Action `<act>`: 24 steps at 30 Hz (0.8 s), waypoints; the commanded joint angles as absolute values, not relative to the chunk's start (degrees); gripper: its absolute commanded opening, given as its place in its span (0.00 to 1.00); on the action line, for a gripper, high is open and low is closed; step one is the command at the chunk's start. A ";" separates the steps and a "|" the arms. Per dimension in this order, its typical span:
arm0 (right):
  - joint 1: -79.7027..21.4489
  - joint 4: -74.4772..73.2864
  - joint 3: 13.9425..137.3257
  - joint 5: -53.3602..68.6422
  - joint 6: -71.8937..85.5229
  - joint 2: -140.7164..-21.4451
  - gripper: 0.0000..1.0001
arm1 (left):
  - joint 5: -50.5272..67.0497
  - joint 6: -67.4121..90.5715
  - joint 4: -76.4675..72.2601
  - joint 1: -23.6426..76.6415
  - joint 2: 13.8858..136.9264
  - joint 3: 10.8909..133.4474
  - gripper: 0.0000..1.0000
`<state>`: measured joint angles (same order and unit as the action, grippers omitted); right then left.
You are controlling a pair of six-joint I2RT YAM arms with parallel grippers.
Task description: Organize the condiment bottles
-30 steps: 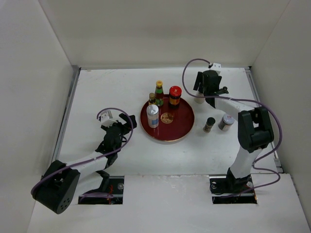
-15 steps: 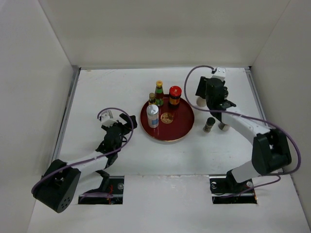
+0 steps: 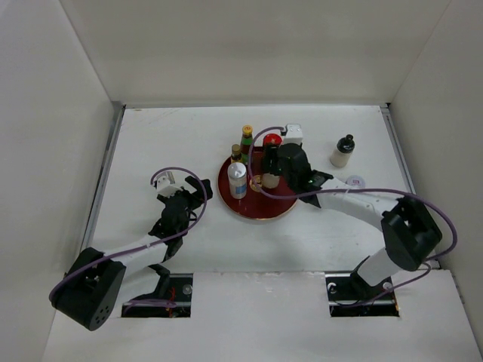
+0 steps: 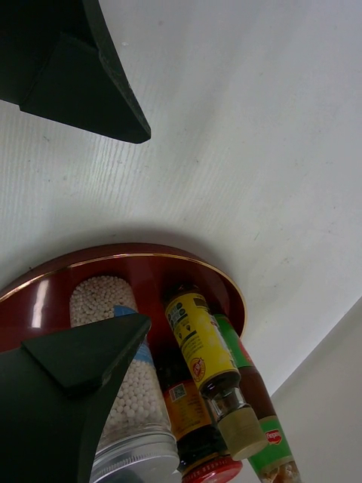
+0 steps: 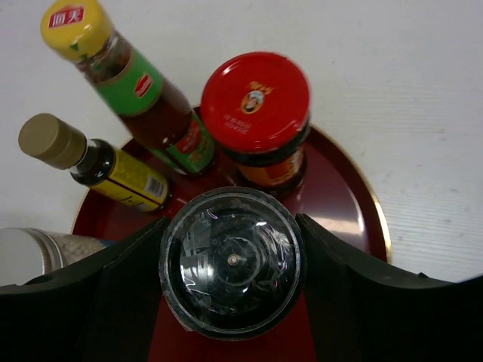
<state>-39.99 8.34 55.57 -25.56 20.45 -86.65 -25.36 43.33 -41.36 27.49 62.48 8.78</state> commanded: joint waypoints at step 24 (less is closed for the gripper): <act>-38.46 7.49 43.70 -40.68 24.43 -68.32 0.97 | -24.35 43.95 -43.60 27.11 63.02 11.42 1.00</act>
